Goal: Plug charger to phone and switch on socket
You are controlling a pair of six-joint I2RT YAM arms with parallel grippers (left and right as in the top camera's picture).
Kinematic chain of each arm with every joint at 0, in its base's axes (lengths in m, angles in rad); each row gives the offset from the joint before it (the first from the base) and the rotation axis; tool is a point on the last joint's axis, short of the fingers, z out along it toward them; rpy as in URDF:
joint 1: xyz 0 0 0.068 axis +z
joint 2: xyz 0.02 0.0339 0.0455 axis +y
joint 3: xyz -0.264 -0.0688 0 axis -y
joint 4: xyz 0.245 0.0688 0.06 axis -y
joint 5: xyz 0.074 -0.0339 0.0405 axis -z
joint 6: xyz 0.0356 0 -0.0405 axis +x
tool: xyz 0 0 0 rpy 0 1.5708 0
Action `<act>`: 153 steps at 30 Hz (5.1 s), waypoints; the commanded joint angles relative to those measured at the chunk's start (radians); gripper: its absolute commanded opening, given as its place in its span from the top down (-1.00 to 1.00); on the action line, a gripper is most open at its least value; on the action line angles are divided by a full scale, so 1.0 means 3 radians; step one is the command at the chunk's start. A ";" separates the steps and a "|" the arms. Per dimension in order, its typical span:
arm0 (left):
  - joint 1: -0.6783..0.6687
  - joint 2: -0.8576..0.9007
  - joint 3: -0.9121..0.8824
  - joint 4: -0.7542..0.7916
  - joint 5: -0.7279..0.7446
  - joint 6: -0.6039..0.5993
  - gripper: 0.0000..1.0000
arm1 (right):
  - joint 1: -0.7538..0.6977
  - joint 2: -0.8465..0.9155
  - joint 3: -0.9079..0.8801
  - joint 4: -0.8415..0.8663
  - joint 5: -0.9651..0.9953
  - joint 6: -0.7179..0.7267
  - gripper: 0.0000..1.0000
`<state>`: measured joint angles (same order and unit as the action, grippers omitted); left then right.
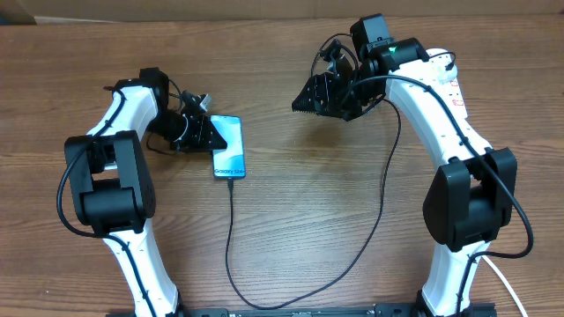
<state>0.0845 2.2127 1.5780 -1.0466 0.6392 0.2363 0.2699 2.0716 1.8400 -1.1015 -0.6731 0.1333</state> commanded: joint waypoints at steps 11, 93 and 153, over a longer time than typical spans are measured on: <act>-0.0022 -0.0027 -0.0018 0.0001 -0.0165 -0.0055 0.38 | 0.0013 0.0003 0.0017 -0.0014 0.0009 -0.0028 -0.39; 0.0001 -0.2424 0.1506 -0.2143 -0.2218 -0.1848 -0.99 | -0.2064 -0.0926 -0.0099 -0.0287 0.2291 0.0708 -1.00; 0.0001 -0.2424 0.1506 -0.2143 -0.2218 -0.1848 -0.99 | -0.2060 0.0776 -0.0153 0.1339 0.2310 0.0940 -1.00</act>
<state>0.0845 1.4780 2.0350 -1.6875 -0.0132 -0.3153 -0.3462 2.2894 1.8042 -0.7086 0.0265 0.4152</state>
